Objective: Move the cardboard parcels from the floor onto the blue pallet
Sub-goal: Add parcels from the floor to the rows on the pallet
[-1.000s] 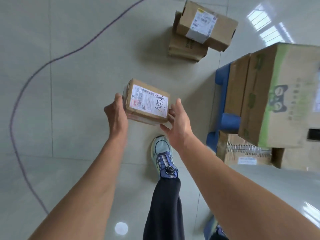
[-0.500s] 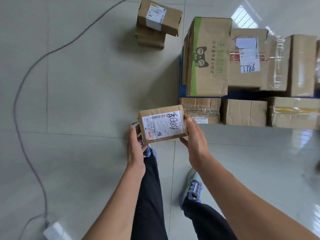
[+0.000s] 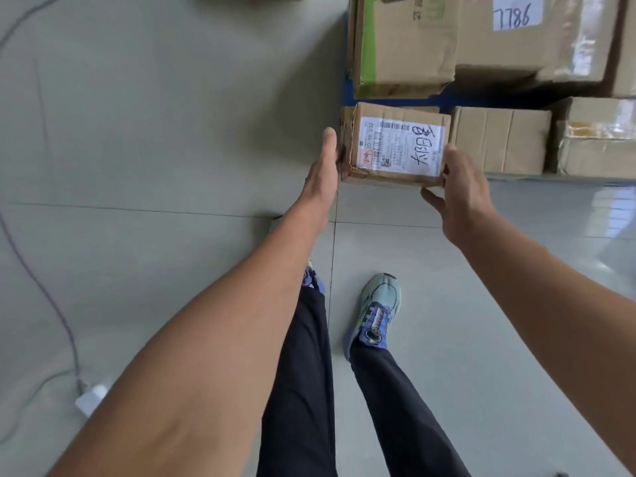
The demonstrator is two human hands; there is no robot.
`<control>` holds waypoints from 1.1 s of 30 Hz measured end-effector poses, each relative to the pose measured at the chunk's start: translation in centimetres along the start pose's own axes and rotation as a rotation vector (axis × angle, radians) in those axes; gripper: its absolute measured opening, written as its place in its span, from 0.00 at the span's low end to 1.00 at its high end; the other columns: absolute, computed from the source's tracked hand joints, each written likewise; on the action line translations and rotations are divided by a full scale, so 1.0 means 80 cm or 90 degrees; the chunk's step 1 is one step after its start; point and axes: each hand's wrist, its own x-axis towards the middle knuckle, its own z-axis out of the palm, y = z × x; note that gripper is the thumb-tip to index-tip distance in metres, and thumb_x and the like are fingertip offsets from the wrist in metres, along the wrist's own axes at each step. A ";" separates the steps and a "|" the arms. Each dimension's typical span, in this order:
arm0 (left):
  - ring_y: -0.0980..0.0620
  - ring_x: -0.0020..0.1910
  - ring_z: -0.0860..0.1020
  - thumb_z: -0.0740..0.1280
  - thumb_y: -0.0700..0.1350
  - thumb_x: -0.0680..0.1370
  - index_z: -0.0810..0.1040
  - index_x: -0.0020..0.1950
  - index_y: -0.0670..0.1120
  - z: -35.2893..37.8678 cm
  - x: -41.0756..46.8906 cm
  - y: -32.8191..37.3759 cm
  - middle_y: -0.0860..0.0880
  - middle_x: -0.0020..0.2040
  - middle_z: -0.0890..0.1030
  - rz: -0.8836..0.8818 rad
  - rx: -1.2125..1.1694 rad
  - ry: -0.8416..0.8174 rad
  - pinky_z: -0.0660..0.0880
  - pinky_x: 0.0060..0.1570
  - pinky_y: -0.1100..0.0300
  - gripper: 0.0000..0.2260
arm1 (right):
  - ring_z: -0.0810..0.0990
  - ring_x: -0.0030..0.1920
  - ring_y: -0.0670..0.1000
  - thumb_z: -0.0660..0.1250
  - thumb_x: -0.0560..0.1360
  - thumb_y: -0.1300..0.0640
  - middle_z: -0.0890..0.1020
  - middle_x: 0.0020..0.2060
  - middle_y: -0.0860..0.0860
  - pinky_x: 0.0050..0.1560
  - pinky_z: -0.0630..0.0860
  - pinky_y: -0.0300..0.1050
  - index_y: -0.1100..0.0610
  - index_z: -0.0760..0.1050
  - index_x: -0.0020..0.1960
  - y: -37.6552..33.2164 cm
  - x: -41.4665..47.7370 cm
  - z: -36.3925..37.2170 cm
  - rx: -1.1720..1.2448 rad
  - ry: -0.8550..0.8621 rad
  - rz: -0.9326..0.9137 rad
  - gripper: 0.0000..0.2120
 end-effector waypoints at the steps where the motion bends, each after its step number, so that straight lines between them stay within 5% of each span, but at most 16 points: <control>1: 0.68 0.63 0.75 0.44 0.67 0.84 0.75 0.74 0.53 -0.001 0.003 0.001 0.62 0.69 0.78 -0.002 0.011 -0.007 0.58 0.78 0.44 0.31 | 0.80 0.62 0.50 0.57 0.80 0.49 0.84 0.59 0.48 0.66 0.77 0.52 0.51 0.78 0.62 -0.001 0.004 0.000 -0.003 -0.002 0.001 0.16; 4: 0.56 0.79 0.62 0.42 0.69 0.83 0.67 0.80 0.54 -0.006 0.013 -0.003 0.55 0.80 0.67 -0.014 0.023 -0.030 0.52 0.79 0.38 0.34 | 0.81 0.60 0.48 0.56 0.81 0.51 0.87 0.54 0.46 0.65 0.76 0.49 0.51 0.79 0.60 -0.005 0.013 0.003 -0.003 -0.009 -0.005 0.15; 8: 0.54 0.81 0.57 0.42 0.70 0.82 0.63 0.82 0.55 -0.008 0.028 -0.013 0.55 0.82 0.62 -0.027 0.009 -0.039 0.51 0.79 0.37 0.34 | 0.81 0.61 0.48 0.55 0.83 0.53 0.87 0.54 0.47 0.66 0.76 0.49 0.50 0.80 0.57 -0.001 0.020 0.007 -0.017 -0.026 -0.029 0.14; 16: 0.53 0.79 0.64 0.41 0.69 0.83 0.67 0.80 0.57 0.004 0.046 -0.022 0.54 0.79 0.68 -0.009 0.020 -0.041 0.56 0.77 0.39 0.32 | 0.78 0.66 0.49 0.57 0.83 0.55 0.83 0.63 0.50 0.68 0.74 0.47 0.52 0.74 0.71 0.013 0.036 0.010 0.028 -0.032 -0.031 0.18; 23: 0.52 0.76 0.68 0.41 0.70 0.82 0.70 0.78 0.58 0.005 0.056 -0.019 0.54 0.77 0.72 -0.006 0.021 -0.028 0.60 0.73 0.39 0.33 | 0.78 0.64 0.48 0.58 0.83 0.55 0.83 0.61 0.48 0.61 0.74 0.42 0.46 0.76 0.55 0.013 0.044 0.017 0.045 -0.043 -0.061 0.09; 29: 0.52 0.74 0.70 0.43 0.70 0.83 0.71 0.78 0.58 0.008 0.057 -0.023 0.54 0.74 0.75 -0.005 0.003 -0.013 0.61 0.72 0.38 0.31 | 0.80 0.60 0.45 0.59 0.83 0.57 0.85 0.56 0.46 0.53 0.75 0.38 0.45 0.76 0.53 0.016 0.041 0.015 0.046 -0.042 -0.068 0.09; 33: 0.53 0.74 0.70 0.43 0.70 0.83 0.71 0.77 0.58 0.008 0.056 -0.021 0.54 0.74 0.75 -0.009 0.012 -0.015 0.61 0.72 0.39 0.32 | 0.79 0.62 0.46 0.60 0.83 0.56 0.85 0.57 0.46 0.57 0.74 0.40 0.45 0.76 0.58 0.016 0.042 0.014 0.055 -0.038 -0.069 0.10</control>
